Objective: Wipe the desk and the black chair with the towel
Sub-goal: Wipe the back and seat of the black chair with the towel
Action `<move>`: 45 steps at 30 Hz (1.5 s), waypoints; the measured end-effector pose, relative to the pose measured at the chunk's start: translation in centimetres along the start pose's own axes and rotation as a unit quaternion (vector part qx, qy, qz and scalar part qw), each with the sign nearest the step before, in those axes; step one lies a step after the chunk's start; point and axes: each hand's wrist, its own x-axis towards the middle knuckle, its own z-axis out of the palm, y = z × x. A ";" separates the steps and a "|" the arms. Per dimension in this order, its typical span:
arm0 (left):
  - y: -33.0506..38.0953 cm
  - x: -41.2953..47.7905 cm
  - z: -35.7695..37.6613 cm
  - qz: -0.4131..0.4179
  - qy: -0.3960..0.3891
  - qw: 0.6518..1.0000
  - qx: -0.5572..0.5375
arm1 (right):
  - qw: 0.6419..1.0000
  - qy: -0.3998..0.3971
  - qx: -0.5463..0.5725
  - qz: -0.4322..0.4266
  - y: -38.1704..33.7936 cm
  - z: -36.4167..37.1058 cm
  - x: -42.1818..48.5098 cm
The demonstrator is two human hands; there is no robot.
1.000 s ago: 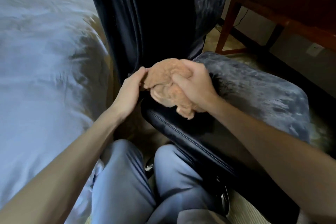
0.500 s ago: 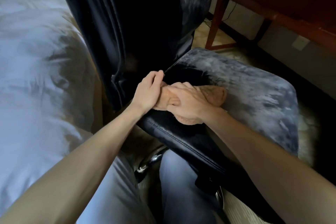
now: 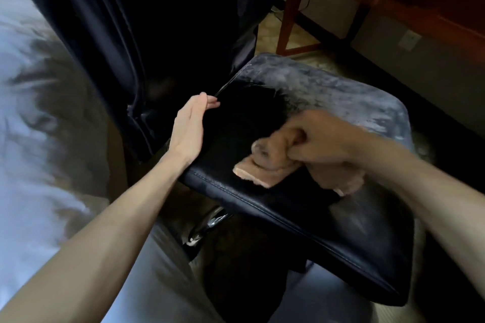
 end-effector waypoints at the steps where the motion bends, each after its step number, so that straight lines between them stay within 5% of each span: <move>1: -0.1 0.1 0.0 -0.005 0.000 1.000 -0.009 | 0.999 0.046 0.004 -0.018 -0.8 -0.9 0.6; 4: -0.1 0.2 -0.3 -0.034 0.020 0.997 -0.060 | 0.989 0.108 0.034 -0.093 -3.5 -1.8 3.8; 9: -0.2 -0.1 -1.0 -0.049 0.035 0.989 -0.136 | 0.998 -0.020 -0.061 -0.020 -6.4 2.5 8.0; 13: -0.4 -0.2 -0.9 -0.041 0.037 0.989 -0.134 | 0.999 0.004 -0.030 0.025 -4.8 6.2 7.8; 18: -1.1 0.0 -0.8 -0.037 0.020 0.979 -0.201 | 0.997 0.012 -0.054 -0.054 -4.3 6.2 5.5; 23: -1.1 0.7 -0.9 -0.060 0.006 0.985 -0.162 | 0.995 -0.037 -0.084 -0.029 -0.1 3.6 0.1; 28: -0.4 1.5 0.2 -0.021 -0.023 0.999 0.025 | 0.987 -0.099 -0.115 0.057 1.4 0.6 -4.1; 33: 0.0 0.5 1.6 0.014 -0.028 0.993 0.111 | 0.993 0.038 -0.103 -0.035 -2.1 0.5 -1.5; 35: -0.5 -0.5 1.4 0.031 -0.009 0.992 0.123 | 0.992 0.031 -0.106 -0.066 -4.0 2.1 1.0; 38: -0.5 -1.0 1.2 0.033 0.015 0.999 0.041 | 0.997 -0.042 -0.039 -0.043 -5.5 6.2 3.4; 41: -0.3 -0.7 0.9 -0.003 0.026 0.998 -0.065 | 0.998 0.033 -0.037 -0.042 -5.6 8.9 3.5; 45: -1.3 -0.4 0.7 0.009 0.016 1.000 -0.009 | 0.988 0.090 -0.081 -0.095 -3.7 8.1 1.1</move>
